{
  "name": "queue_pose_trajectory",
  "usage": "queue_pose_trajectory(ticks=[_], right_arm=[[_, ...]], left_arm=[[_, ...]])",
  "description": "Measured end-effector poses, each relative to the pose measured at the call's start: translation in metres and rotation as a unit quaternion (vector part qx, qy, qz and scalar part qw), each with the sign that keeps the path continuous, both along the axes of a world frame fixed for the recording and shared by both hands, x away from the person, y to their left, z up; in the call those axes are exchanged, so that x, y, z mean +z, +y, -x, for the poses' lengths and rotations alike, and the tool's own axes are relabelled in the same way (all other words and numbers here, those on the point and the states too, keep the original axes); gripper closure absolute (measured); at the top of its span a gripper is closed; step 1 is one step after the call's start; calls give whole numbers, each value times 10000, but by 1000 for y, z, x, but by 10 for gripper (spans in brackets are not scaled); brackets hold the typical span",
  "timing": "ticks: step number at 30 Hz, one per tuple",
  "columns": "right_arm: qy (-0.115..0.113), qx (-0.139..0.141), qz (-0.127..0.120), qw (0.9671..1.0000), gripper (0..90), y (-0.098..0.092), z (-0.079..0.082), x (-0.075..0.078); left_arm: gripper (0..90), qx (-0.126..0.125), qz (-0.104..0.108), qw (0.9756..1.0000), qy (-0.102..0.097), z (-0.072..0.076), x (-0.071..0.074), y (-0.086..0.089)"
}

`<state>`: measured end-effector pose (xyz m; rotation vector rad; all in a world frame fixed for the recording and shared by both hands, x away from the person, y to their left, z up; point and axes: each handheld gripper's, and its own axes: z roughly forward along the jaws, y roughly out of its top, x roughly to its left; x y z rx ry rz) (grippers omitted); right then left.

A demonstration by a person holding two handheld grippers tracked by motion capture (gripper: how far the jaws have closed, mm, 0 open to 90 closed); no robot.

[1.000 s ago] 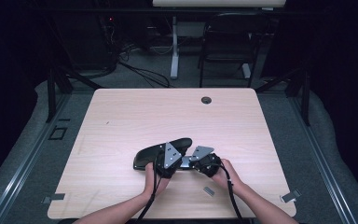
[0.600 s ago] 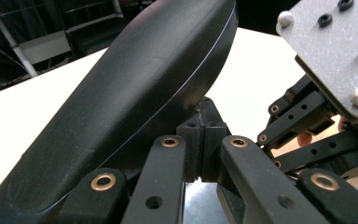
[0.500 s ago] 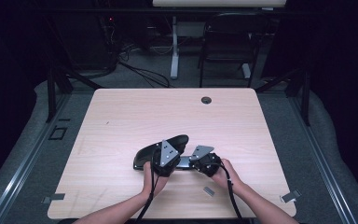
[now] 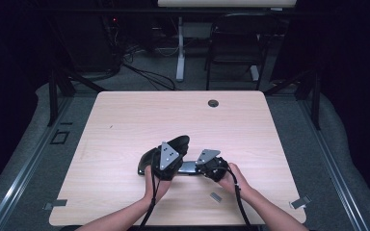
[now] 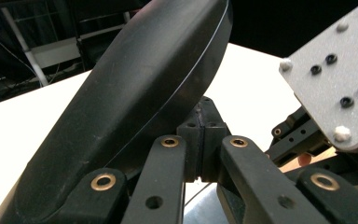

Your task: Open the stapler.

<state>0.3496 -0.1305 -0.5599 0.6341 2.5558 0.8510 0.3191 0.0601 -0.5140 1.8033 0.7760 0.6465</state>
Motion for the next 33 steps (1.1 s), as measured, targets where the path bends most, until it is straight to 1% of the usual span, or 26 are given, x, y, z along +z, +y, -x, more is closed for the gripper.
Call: queue_pose_trajectory(ticks=[1,2,4,5,8,9,10,12,13,14,19,23,24,25,30,33], right_arm=[[41,73,144,9999,900,-1,0,2],[1,7,16,10000,900,1,0,0],[-27,20,114,9999,900,2,1,1],[-58,12,73,10000,900,2,1,0],[-57,23,127,9999,900,2,1,1],[-53,25,117,9999,900,2,1,1],[-47,16,71,10000,900,2,1,0],[22,52,150,9999,900,1,0,2],[27,50,80,10000,900,2,0,1],[-22,19,95,10000,900,2,0,1],[-31,44,121,9999,900,3,0,1],[11,64,113,9999,900,2,-1,1],[-2,30,68,10000,900,2,-1,1],[0,34,121,9999,900,1,-1,1],[13,44,143,9999,900,1,-1,2],[15,37,97,9999,900,1,-1,1]], left_arm=[[900,11,23,10000,-14,0,1,1],[900,18,13,10000,-36,0,2,2],[900,54,46,10000,-65,1,4,4],[900,67,69,9999,-76,1,6,5],[900,86,142,9998,-81,2,10,9],[900,105,188,9997,-85,2,12,10],[900,105,185,9997,-86,2,13,12],[900,145,250,9995,-90,2,15,15],[900,160,251,9995,-97,2,17,17],[900,169,276,9994,-90,3,18,19],[900,227,423,9988,-53,4,25,28],[900,269,450,9986,-59,5,28,34],[900,268,467,9985,-44,5,29,35],[900,291,474,9984,-46,5,30,37],[900,372,540,9978,-61,5,34,45],[900,456,543,9974,-154,6,35,47]])
